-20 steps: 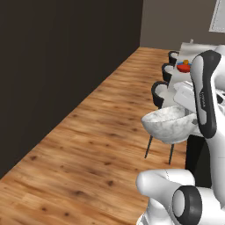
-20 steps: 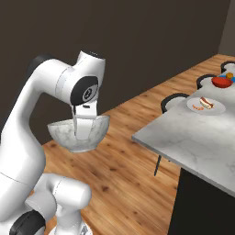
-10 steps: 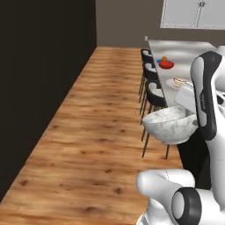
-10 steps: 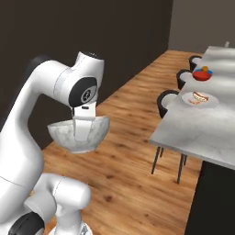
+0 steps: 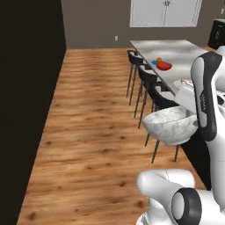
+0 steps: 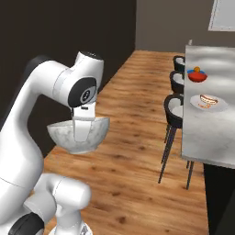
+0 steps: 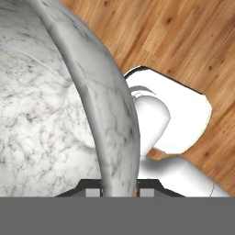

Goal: Take the smaller bowl and place it next to the appetizer plate on the dining counter , and place the larger bowl next to the plate with cooked food.

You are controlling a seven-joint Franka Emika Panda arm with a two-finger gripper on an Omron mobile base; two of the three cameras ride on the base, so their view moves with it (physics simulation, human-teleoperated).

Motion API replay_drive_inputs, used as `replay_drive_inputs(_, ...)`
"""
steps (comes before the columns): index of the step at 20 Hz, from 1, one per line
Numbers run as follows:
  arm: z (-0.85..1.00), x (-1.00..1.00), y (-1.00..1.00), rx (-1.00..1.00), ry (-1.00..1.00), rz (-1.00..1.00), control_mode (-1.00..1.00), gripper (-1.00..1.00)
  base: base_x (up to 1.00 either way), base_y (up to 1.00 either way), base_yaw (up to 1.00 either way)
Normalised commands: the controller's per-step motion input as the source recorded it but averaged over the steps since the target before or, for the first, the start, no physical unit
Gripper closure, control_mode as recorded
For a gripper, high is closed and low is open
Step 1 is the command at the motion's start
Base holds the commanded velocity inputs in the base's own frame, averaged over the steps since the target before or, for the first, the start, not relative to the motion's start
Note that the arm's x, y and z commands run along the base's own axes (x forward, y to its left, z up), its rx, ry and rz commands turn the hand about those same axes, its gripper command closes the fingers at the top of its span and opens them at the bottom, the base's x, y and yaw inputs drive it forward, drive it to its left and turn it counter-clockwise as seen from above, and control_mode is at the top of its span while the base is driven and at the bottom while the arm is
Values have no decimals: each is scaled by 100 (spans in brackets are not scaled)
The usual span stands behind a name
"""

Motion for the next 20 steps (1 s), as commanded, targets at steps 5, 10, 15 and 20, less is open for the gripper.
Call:
replay_drive_inputs(5, 0, 0, 0, 0, 0, 0, 100, 100, 99, 94, -57)
replay_drive_inputs(10, 0, 0, 0, 0, 0, 0, 100, 100, 80, 78, -66)
replay_drive_inputs(15, 0, 0, 0, 0, 0, 0, 100, 100, 63, 67, -70)
replay_drive_inputs(20, 0, 0, 0, 0, 0, 0, 100, 100, 55, 77, -65)
